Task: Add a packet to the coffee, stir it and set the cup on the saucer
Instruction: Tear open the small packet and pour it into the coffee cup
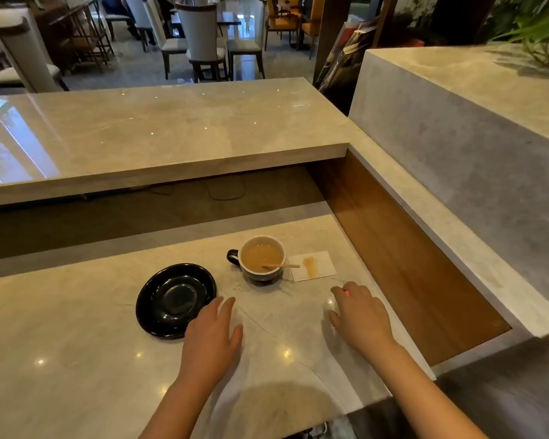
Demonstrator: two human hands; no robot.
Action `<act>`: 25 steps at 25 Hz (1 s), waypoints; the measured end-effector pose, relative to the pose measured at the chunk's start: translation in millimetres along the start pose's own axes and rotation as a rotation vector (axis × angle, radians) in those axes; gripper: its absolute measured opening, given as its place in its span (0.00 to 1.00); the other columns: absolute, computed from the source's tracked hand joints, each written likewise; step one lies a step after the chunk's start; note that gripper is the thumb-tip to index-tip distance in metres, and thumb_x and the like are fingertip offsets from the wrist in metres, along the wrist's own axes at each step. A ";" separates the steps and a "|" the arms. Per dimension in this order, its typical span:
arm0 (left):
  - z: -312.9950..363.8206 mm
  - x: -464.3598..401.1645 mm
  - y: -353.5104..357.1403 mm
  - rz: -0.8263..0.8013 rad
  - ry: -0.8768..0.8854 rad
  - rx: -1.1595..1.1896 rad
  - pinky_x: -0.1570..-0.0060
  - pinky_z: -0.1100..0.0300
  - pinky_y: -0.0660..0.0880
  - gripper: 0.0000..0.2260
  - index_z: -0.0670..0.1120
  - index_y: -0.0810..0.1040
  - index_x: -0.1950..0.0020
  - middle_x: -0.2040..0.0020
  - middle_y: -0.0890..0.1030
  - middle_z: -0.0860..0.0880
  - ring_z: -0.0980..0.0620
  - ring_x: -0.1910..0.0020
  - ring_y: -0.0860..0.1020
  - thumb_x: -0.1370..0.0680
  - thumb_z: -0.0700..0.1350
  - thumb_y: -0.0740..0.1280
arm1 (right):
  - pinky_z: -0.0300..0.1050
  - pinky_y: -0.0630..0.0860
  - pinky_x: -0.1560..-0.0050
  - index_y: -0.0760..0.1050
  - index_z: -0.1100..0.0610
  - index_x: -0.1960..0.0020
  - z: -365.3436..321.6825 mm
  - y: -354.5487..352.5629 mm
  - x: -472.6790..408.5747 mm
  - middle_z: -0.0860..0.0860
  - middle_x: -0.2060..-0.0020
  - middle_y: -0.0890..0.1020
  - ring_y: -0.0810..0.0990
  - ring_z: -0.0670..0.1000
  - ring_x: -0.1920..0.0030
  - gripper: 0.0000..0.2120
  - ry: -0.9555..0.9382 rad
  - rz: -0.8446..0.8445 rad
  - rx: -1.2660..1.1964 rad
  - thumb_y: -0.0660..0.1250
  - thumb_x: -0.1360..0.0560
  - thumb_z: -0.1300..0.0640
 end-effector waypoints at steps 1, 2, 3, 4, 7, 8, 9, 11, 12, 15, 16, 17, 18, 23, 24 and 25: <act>-0.3 -1.5 4.5 0.017 -0.007 0.011 0.35 0.48 0.65 0.23 0.47 0.64 0.29 0.29 0.67 0.44 0.46 0.32 0.65 0.22 0.51 0.64 | 0.49 0.71 0.47 0.63 0.53 0.35 1.5 2.2 -1.7 0.54 0.36 0.70 0.69 0.55 0.38 0.18 0.025 0.000 0.006 0.57 0.23 0.50; -1.2 -2.4 8.0 0.047 -0.012 0.019 0.34 0.46 0.63 0.23 0.47 0.65 0.29 0.29 0.66 0.43 0.45 0.31 0.64 0.22 0.50 0.65 | 0.49 0.71 0.47 0.63 0.53 0.34 5.7 6.3 -3.5 0.54 0.35 0.69 0.69 0.55 0.38 0.19 0.061 0.028 -0.024 0.57 0.23 0.51; -1.6 -3.4 15.2 0.062 -0.006 0.001 0.32 0.45 0.60 0.23 0.47 0.65 0.29 0.29 0.66 0.43 0.45 0.31 0.64 0.23 0.49 0.65 | 0.48 0.72 0.47 0.62 0.53 0.34 8.9 13.9 -4.5 0.54 0.34 0.69 0.69 0.54 0.38 0.18 0.078 0.042 -0.024 0.56 0.23 0.52; 0.9 -2.9 19.0 0.060 0.003 -0.019 0.31 0.44 0.56 0.22 0.47 0.66 0.29 0.28 0.66 0.43 0.45 0.30 0.63 0.22 0.49 0.65 | 0.48 0.72 0.48 0.63 0.53 0.34 9.5 19.1 -3.7 0.54 0.34 0.69 0.70 0.54 0.39 0.18 0.091 0.045 -0.030 0.56 0.23 0.52; -0.5 -6.6 34.8 0.055 0.045 -0.083 0.29 0.45 0.44 0.21 0.46 0.65 0.29 0.28 0.65 0.44 0.47 0.28 0.59 0.21 0.49 0.61 | 0.46 0.73 0.51 0.63 0.54 0.34 17.8 36.2 -4.8 0.54 0.35 0.71 0.72 0.53 0.42 0.18 0.124 0.070 -0.029 0.56 0.23 0.54; -0.7 -6.8 36.7 0.039 0.042 -0.095 0.29 0.46 0.42 0.21 0.47 0.64 0.28 0.27 0.65 0.44 0.48 0.27 0.58 0.21 0.49 0.60 | 0.46 0.73 0.52 0.62 0.54 0.33 19.9 37.6 -5.3 0.53 0.35 0.72 0.72 0.53 0.43 0.19 0.128 0.081 -0.019 0.56 0.23 0.54; -0.9 -6.4 40.4 0.032 0.043 -0.107 0.29 0.46 0.40 0.22 0.47 0.63 0.28 0.27 0.64 0.44 0.48 0.27 0.56 0.21 0.50 0.58 | 0.45 0.73 0.53 0.62 0.54 0.33 21.6 39.9 -6.0 0.53 0.36 0.72 0.73 0.53 0.43 0.19 0.126 0.095 -0.017 0.55 0.23 0.54; -1.4 -5.5 45.4 0.030 0.037 -0.101 0.29 0.46 0.39 0.21 0.47 0.62 0.27 0.26 0.63 0.44 0.48 0.27 0.56 0.20 0.50 0.56 | 0.44 0.73 0.54 0.63 0.54 0.34 23.8 42.3 -8.1 0.53 0.37 0.74 0.74 0.52 0.45 0.18 0.116 0.115 -0.021 0.55 0.23 0.55; -1.2 -5.3 46.7 0.023 0.031 -0.092 0.29 0.47 0.39 0.22 0.47 0.62 0.28 0.26 0.63 0.44 0.48 0.27 0.56 0.21 0.51 0.54 | 0.44 0.73 0.55 0.64 0.54 0.34 24.6 42.4 -8.8 0.53 0.37 0.74 0.74 0.52 0.45 0.17 0.109 0.122 -0.030 0.55 0.22 0.55; -2.4 -5.8 48.9 0.046 0.023 -0.064 0.29 0.47 0.39 0.24 0.48 0.63 0.28 0.27 0.64 0.45 0.49 0.27 0.57 0.23 0.53 0.52 | 0.45 0.73 0.55 0.67 0.53 0.34 30.9 43.0 -12.2 0.52 0.37 0.75 0.73 0.53 0.44 0.16 0.133 0.146 -0.102 0.57 0.22 0.57; -3.4 -6.5 49.0 0.045 0.006 -0.051 0.29 0.48 0.39 0.24 0.48 0.64 0.28 0.27 0.64 0.45 0.49 0.27 0.57 0.23 0.53 0.52 | 0.45 0.73 0.54 0.68 0.53 0.35 33.9 41.9 -13.3 0.52 0.38 0.75 0.73 0.54 0.43 0.16 0.158 0.148 -0.145 0.58 0.22 0.57; -4.4 -7.1 49.5 0.049 -0.002 -0.045 0.29 0.48 0.38 0.24 0.48 0.64 0.28 0.27 0.64 0.46 0.49 0.27 0.58 0.24 0.53 0.52 | 0.46 0.74 0.52 0.69 0.54 0.36 37.6 42.0 -14.7 0.53 0.38 0.75 0.73 0.54 0.43 0.16 0.183 0.159 -0.187 0.59 0.23 0.57; -4.6 -7.8 49.7 0.047 -0.009 -0.048 0.29 0.48 0.38 0.24 0.48 0.64 0.28 0.27 0.64 0.46 0.49 0.27 0.58 0.24 0.53 0.52 | 0.46 0.74 0.51 0.70 0.54 0.37 41.2 42.0 -15.7 0.53 0.38 0.75 0.72 0.54 0.42 0.15 0.208 0.162 -0.221 0.61 0.23 0.57; -4.3 -6.6 52.0 0.031 -0.011 -0.075 0.30 0.48 0.34 0.22 0.49 0.60 0.27 0.25 0.61 0.46 0.50 0.26 0.55 0.21 0.51 0.56 | 0.49 0.73 0.46 0.73 0.57 0.39 55.6 45.4 -16.8 0.56 0.40 0.76 0.70 0.56 0.40 0.14 0.276 0.183 -0.342 0.63 0.25 0.58; -3.6 -6.0 51.8 0.028 -0.004 -0.076 0.30 0.48 0.34 0.23 0.49 0.60 0.27 0.25 0.60 0.46 0.50 0.26 0.54 0.21 0.51 0.56 | 0.48 0.73 0.46 0.73 0.58 0.40 56.6 45.7 -16.6 0.57 0.40 0.76 0.70 0.56 0.40 0.14 0.283 0.185 -0.361 0.64 0.25 0.59; -3.4 -5.7 51.7 0.031 0.001 -0.077 0.31 0.48 0.33 0.23 0.49 0.59 0.26 0.25 0.60 0.46 0.49 0.26 0.54 0.21 0.50 0.57 | 0.48 0.73 0.45 0.74 0.58 0.40 57.4 45.6 -17.0 0.57 0.40 0.76 0.70 0.56 0.40 0.14 0.291 0.190 -0.384 0.64 0.25 0.59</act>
Point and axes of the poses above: each hand's wrist, its own x-axis away from the middle knuckle, its own y-axis out of the palm, z = x × y, the point moved 5 cm from there along -x, towards the middle knuckle
